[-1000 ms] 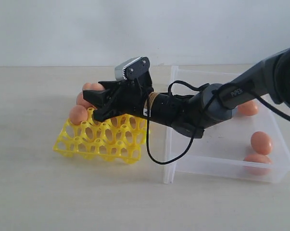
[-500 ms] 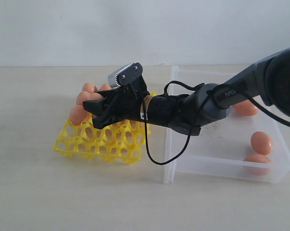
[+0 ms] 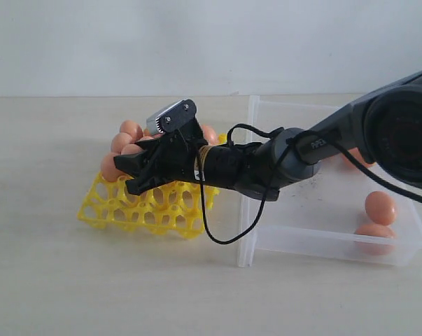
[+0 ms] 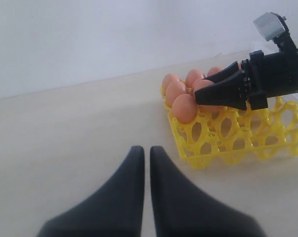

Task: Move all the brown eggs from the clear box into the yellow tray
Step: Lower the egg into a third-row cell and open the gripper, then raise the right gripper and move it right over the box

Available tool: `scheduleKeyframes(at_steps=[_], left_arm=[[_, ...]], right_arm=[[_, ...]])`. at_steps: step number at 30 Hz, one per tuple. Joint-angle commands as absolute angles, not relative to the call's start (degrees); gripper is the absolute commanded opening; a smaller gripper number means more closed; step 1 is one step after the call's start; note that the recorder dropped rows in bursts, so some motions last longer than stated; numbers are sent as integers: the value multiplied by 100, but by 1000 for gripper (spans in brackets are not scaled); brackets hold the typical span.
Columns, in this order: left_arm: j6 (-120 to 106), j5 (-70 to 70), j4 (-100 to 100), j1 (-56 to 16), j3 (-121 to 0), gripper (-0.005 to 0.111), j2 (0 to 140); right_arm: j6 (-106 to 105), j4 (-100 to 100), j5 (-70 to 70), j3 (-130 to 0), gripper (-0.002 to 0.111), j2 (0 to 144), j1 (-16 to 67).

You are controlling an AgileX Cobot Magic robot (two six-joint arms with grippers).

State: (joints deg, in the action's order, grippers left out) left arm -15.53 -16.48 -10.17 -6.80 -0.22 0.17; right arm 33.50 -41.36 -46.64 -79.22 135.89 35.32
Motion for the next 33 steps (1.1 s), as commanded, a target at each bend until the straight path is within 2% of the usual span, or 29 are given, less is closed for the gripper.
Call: scheduleKeyframes(at_steps=[1,8,11,13,18,20,33], left_arm=[[-1554,-1636,-1009,-714,0,4,0],[-1554,-1636,-1009,-714,0,4,0],[-1554,-1636,-1009,-714,0,4,0],[-1554,-1636,-1009,-714,0,4,0],[-1554,-1636,-1009,-714,0,4,0],[-1554,-1636,-1009,-714,0,4,0],[-1554,-1636,-1009,-714,0,4,0]], right_arm=[[3438,-4072,-4614,-8026,0,13665,3533],[3396,-3922,-4497,-8034,0,13665,3533],[3408,-3922,-4508,-8034,4,13665,3533],[3437,-3922,-4520,-8034,12,13665,3533],[3494,-3922,-4520,-8034,45,13665,3533],[3596,-3922,-4520,-8034,51,13665,3533],[4245,-4214,-4405,-7997,51,13017,3533]])
